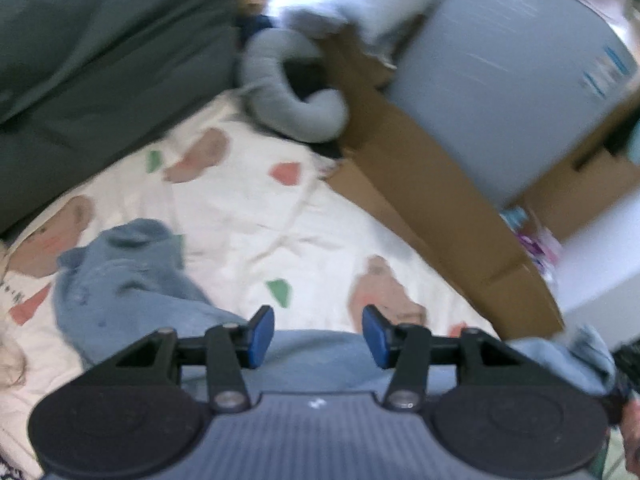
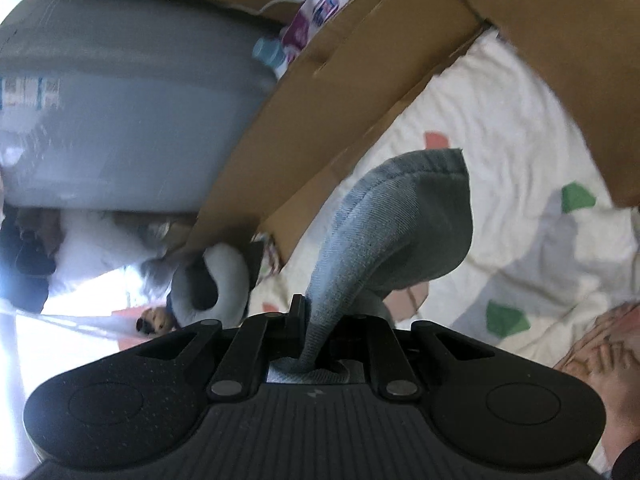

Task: Fold clothes

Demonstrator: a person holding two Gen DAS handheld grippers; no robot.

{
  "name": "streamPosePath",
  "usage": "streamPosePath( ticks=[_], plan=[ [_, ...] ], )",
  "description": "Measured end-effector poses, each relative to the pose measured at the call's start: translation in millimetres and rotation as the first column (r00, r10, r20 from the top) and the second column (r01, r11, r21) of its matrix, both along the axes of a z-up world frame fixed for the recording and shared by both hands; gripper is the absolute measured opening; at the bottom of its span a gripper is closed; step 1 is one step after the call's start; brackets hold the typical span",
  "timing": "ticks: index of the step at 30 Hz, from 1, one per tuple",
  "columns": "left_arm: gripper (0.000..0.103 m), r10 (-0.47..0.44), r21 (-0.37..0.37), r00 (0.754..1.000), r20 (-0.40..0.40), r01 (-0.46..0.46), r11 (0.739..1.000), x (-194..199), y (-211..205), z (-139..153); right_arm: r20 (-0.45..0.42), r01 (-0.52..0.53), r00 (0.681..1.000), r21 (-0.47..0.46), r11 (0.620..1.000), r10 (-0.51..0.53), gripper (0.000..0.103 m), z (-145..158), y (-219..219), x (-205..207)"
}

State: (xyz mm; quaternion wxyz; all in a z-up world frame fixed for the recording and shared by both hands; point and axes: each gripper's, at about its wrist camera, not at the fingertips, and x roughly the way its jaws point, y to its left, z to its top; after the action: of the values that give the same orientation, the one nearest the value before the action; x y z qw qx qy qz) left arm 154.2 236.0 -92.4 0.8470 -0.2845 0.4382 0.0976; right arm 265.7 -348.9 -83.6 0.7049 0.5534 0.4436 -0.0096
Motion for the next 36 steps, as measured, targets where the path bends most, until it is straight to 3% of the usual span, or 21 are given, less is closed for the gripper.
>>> streamPosePath(
  ticks=[5,16,21,27,30,34,36],
  plan=[
    [0.056,0.141,-0.010,0.989,-0.045,-0.141,0.990,-14.2,40.3,-37.3,-0.011,0.044,0.999,-0.040,0.998,-0.044,0.009,-9.8,-17.9,1.3],
    [0.070,0.353,-0.033,0.928,-0.122,-0.359,0.933,-45.5,106.3,-131.9,-0.080,0.196,0.975,-0.113,0.974,-0.205,0.009,-24.4,-51.5,-9.9],
    [0.071,0.389,-0.070,0.910,-0.145,-0.401,0.913,-50.4,117.2,-172.7,-0.102,0.184,0.974,-0.147,0.972,-0.200,0.009,-30.8,-53.1,-11.9],
    [0.069,0.379,-0.131,0.918,-0.120,-0.393,0.910,-55.8,123.3,-204.1,-0.123,0.119,0.982,-0.185,0.976,-0.143,0.009,-36.7,-56.1,-5.8],
    [0.049,0.390,-0.164,0.916,-0.091,-0.401,0.902,-60.8,129.5,-209.4,-0.128,0.087,0.985,-0.214,0.973,-0.116,0.009,-38.7,-55.8,-0.6],
    [0.010,0.398,-0.167,0.913,-0.089,-0.408,0.898,-66.0,137.3,-208.8,-0.132,0.045,0.988,-0.244,0.969,-0.079,0.009,-42.0,-53.6,4.7],
    [0.009,0.385,-0.147,0.918,-0.093,-0.395,0.907,-66.3,138.8,-204.5,-0.130,0.018,0.990,-0.258,0.966,-0.053,0.009,-46.8,-52.5,4.2]
  ],
)
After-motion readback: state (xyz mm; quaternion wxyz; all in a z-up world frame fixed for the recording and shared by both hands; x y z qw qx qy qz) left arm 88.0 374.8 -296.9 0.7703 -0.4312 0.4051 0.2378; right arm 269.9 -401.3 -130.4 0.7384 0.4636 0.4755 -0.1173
